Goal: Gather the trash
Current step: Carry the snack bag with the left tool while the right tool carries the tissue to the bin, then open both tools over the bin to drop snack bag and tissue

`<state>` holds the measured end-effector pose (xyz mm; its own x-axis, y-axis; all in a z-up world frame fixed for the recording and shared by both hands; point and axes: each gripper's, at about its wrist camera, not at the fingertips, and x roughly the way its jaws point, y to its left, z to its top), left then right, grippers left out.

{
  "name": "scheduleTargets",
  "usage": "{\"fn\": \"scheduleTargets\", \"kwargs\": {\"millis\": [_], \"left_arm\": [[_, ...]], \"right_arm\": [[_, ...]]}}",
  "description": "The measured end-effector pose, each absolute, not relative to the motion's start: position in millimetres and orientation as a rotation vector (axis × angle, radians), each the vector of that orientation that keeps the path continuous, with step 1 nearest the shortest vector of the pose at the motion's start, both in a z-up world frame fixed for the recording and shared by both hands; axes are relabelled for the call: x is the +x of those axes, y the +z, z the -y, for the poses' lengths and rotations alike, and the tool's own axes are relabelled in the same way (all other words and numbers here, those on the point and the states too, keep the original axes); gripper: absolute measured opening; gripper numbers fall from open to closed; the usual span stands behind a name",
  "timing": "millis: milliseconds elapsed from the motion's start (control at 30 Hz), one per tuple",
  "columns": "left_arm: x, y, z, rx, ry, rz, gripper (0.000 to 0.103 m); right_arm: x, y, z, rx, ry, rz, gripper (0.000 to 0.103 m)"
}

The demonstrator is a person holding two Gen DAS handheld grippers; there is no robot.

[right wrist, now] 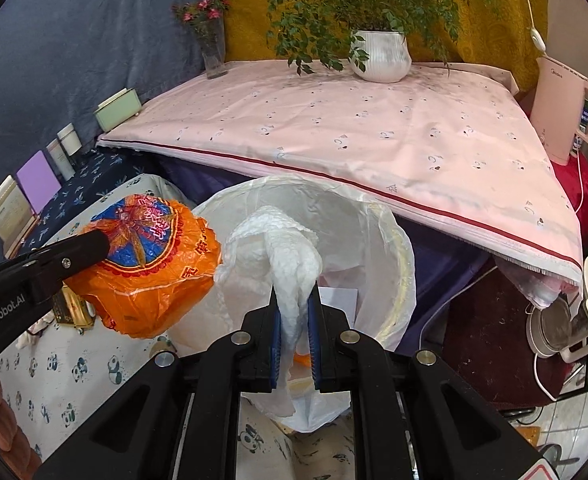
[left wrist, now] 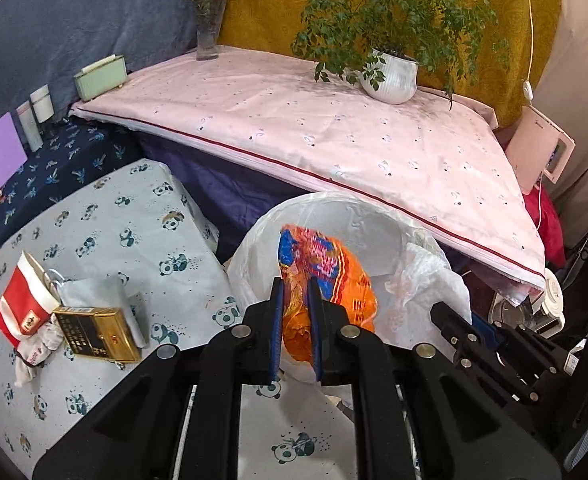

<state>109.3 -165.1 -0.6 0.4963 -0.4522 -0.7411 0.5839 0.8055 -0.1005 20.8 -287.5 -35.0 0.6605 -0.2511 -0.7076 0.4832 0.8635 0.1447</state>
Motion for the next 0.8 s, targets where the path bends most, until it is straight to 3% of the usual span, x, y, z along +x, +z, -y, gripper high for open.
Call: {"fn": "scheduleTargets", "kwargs": {"millis": [100, 267, 333, 800], "left_arm": [[114, -5, 168, 0.155, -0.631, -0.863, 0.016], [117, -5, 165, 0.146, -0.614, -0.848, 0.043], [118, -5, 163, 0.146, -0.604, -0.838, 0.048], [124, -7, 136, 0.103, -0.554, -0.849, 0.050]], "right_arm": [[23, -37, 288, 0.335, -0.428, -0.745, 0.012], [27, -38, 290, 0.330, -0.438, -0.740, 0.016], [29, -37, 291, 0.335, -0.439, -0.737, 0.021], [33, -28, 279, 0.315, -0.435, -0.714, 0.052]]}}
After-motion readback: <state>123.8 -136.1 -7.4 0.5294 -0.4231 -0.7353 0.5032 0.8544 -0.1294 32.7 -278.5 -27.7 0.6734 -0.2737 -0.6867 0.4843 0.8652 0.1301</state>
